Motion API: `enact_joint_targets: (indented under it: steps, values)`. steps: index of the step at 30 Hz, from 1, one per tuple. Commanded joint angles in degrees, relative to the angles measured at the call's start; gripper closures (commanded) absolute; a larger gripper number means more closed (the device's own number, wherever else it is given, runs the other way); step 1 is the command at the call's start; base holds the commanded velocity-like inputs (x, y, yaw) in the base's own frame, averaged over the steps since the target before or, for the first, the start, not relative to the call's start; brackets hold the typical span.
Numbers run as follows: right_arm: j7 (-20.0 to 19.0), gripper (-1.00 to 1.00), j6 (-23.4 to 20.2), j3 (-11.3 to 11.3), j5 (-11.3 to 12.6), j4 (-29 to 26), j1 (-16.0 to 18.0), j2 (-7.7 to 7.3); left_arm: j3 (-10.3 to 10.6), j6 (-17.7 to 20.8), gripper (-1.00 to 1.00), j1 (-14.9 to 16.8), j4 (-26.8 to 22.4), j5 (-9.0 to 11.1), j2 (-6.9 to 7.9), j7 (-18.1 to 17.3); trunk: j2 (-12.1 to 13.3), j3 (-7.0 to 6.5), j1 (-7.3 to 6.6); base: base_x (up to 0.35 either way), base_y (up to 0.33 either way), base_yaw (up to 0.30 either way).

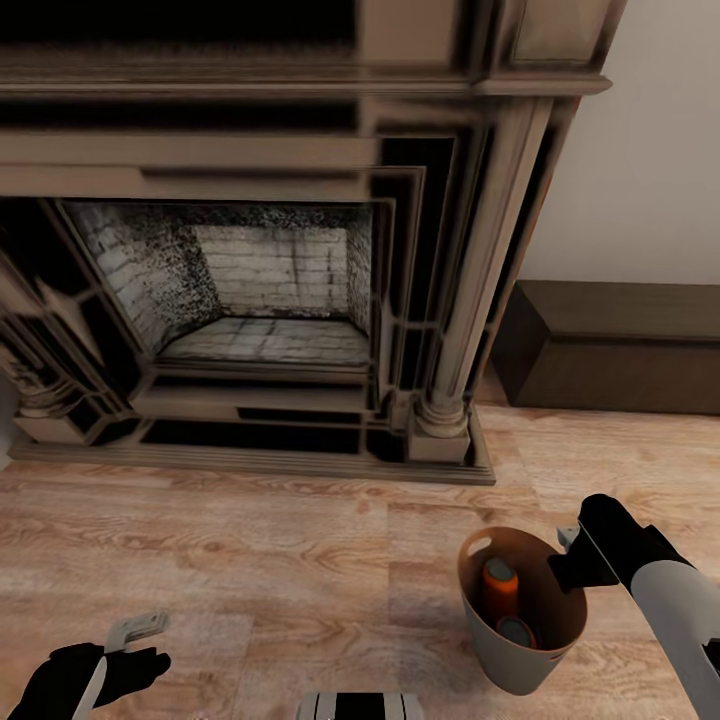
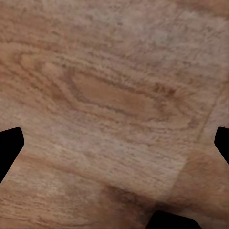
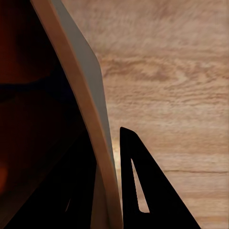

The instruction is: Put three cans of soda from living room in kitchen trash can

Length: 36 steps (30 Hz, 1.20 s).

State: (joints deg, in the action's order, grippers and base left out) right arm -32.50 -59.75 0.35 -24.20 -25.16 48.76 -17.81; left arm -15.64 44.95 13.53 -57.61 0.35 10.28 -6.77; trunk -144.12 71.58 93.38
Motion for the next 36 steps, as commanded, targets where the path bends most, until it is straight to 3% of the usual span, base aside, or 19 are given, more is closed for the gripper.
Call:
enact_joint_targets:
  steps: [1, 10, 17, 36]
  values:
    - [-0.2, 1.0, -0.25, -0.05, 0.82, 0.02, 0.02, 0.02, 0.0, -0.01, -1.0, 0.0, 0.01, 0.0, 0.0, 0.0, -0.02, 0.22, 0.02, 0.0, 0.0, 0.0]
    - [-0.2, 1.0, -0.25, -0.04, 0.82, 0.02, 0.02, 0.04, 0.0, -0.67, -1.0, 0.01, 0.04, 0.0, 0.0, 0.0, -0.05, 0.67, 0.07, 0.0, 0.0, 0.0]
    - [-0.21, 1.0, -0.25, -0.08, 0.82, 0.02, 0.02, 0.02, 0.05, -0.99, -1.0, 0.01, 0.04, 0.0, -0.04, 0.03, -0.14, 2.22, 0.25, 0.0, 0.0, 0.0]
    - [-0.23, 1.0, -0.25, -0.17, 0.82, 0.02, 0.02, 0.03, 0.17, -1.27, -1.0, 0.01, 0.04, 0.0, -0.43, 0.09, -0.14, 2.22, 0.25, 0.0, 0.0, 0.0]
